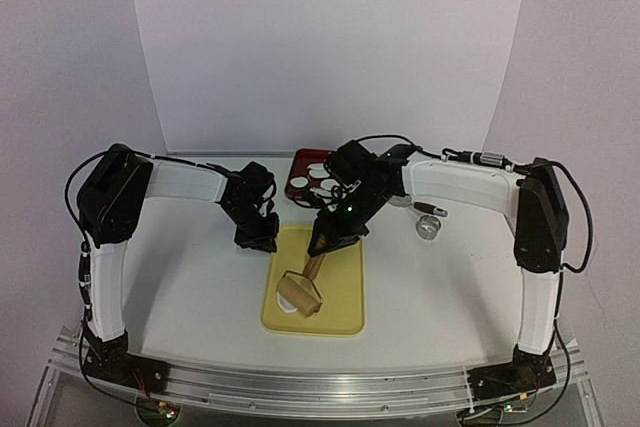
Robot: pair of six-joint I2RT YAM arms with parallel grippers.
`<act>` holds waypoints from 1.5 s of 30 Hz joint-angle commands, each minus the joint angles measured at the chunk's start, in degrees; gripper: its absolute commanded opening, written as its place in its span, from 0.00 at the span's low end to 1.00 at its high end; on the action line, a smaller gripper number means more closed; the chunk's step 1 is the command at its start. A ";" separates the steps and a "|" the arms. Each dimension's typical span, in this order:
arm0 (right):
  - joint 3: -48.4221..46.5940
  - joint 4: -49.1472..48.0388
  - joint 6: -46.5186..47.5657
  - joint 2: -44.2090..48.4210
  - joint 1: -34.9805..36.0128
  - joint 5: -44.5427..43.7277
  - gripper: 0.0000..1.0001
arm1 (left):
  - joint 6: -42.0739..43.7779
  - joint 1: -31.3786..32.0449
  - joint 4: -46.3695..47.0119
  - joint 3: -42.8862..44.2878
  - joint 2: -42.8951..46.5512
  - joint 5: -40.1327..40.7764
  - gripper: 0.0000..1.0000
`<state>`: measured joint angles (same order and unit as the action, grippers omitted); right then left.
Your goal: Roll out the dumpling wrappers from the dough
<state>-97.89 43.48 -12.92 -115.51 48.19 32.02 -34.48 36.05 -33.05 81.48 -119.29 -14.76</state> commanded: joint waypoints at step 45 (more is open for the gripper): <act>2.59 4.08 1.39 -10.04 5.34 -15.91 0.00 | -0.29 0.34 -0.51 3.12 -4.27 2.61 0.00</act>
<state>-99.13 40.76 -13.32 -118.83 51.90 30.89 -34.33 36.07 -34.92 83.68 -120.51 -14.79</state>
